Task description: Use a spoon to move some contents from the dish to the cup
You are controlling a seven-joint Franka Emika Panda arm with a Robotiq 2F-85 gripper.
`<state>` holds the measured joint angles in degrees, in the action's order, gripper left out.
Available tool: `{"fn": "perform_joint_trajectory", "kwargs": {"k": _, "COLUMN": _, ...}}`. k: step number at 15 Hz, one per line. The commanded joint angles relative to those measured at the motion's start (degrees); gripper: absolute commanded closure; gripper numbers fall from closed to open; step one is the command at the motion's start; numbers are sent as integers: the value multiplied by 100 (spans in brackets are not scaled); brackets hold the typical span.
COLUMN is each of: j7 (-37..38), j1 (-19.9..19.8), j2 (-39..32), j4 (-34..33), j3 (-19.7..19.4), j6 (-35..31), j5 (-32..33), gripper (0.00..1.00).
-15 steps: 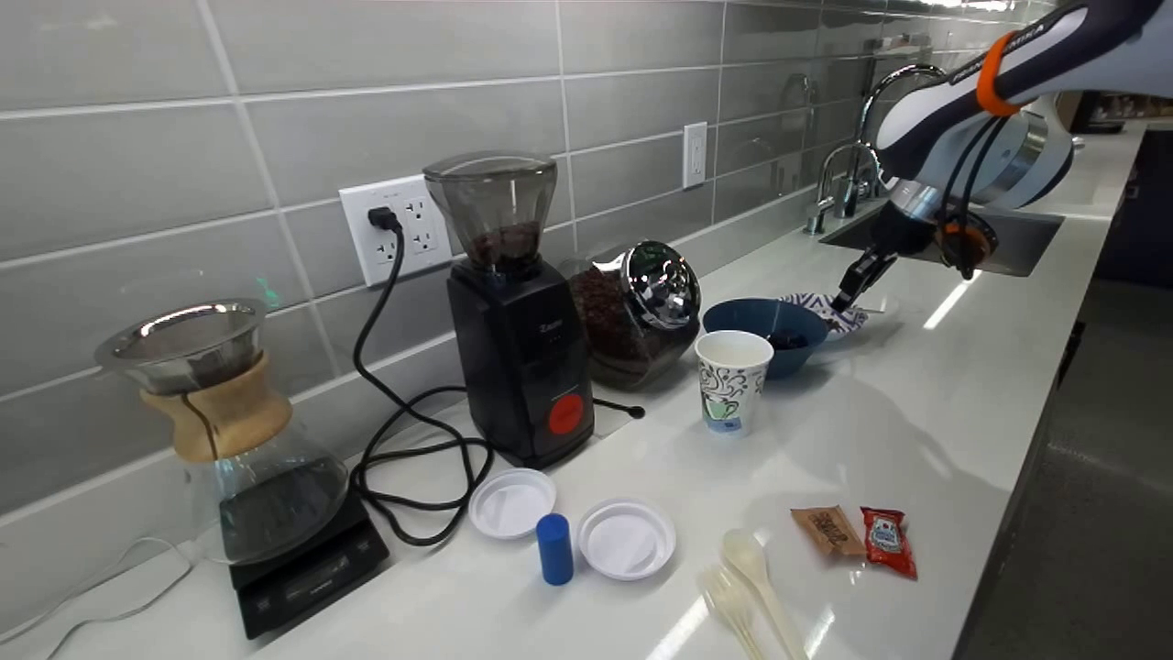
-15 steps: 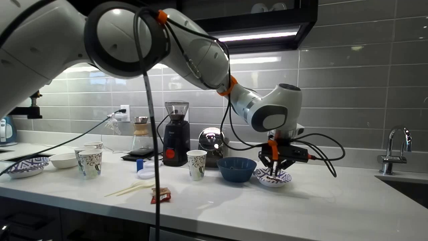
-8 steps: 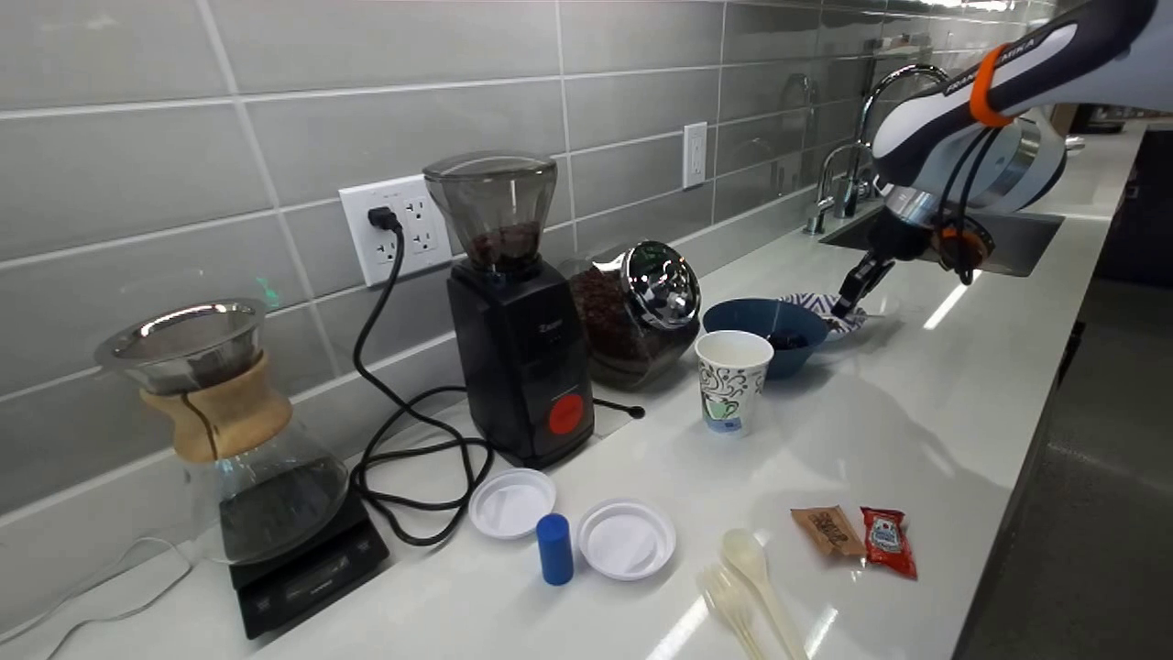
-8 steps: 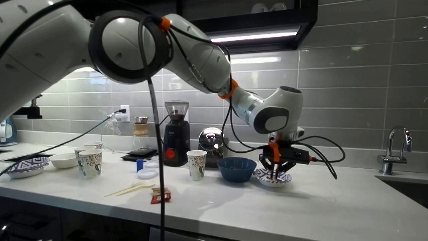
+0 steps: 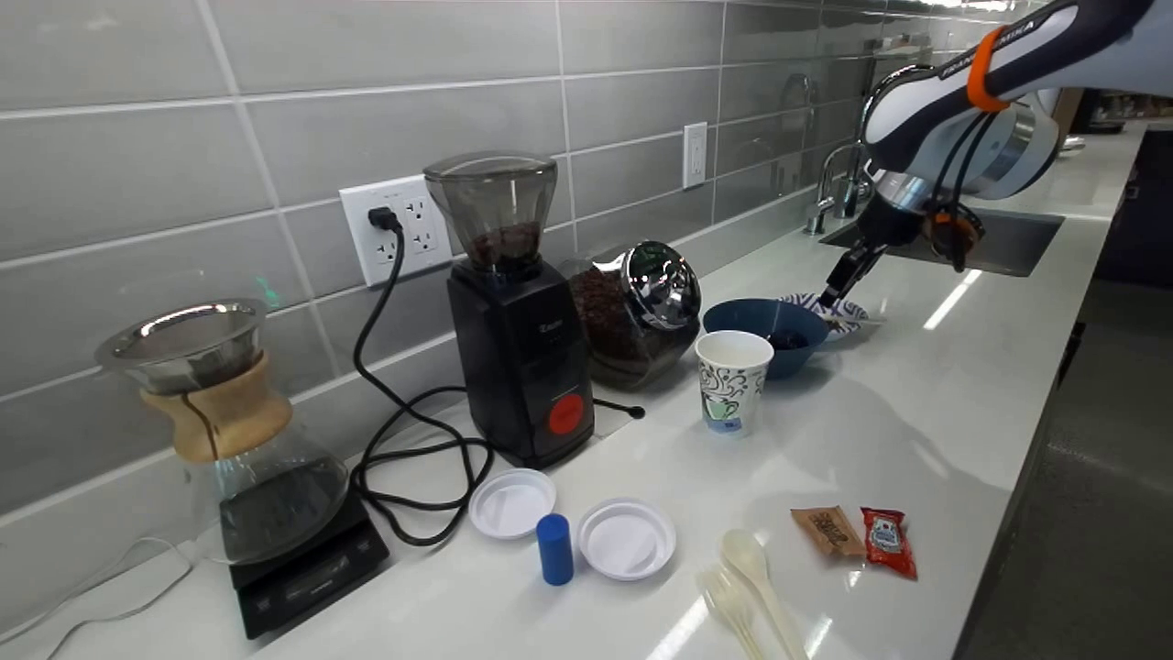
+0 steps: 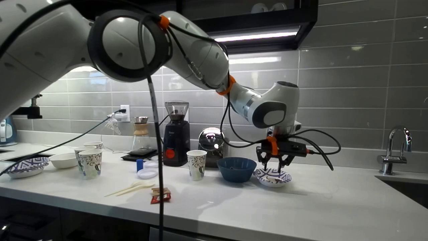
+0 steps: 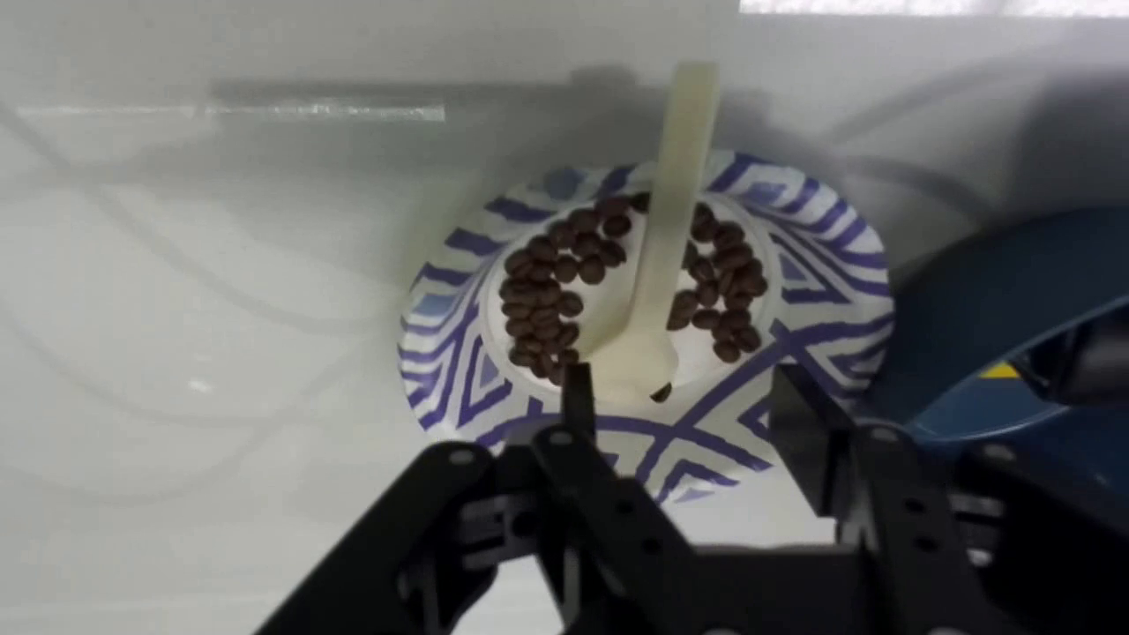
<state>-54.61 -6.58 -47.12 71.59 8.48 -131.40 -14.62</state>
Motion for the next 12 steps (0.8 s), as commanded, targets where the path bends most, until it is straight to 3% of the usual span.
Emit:
{"fn": "perform_joint_trajectory", "kwargs": {"k": 1, "j7": 386, "j1": -101, "j2": 946, "j4": 1013, "j3": -14, "j6": 79, "j5": 97, "gripper": 14}}
{"fn": "perform_joint_trajectory", "kwargs": {"k": 3, "j7": 566, "j1": -242, "j2": 1374, "j4": 1579, "j3": -46, "j6": -75, "j5": -57, "gripper": 1}}
{"fn": "perform_joint_trajectory", "kwargs": {"k": 10, "j7": 690, "j1": -729, "j2": 2764, "j4": 3463, "j3": 127, "j6": -1072, "j5": -1316, "gripper": 0}}
{"fn": "perform_joint_trajectory", "kwargs": {"k": 12, "j7": 817, "j1": -661, "j2": 3269, "j4": 4008, "j3": 42, "j6": -1241, "j5": -1558, "gripper": 0}}
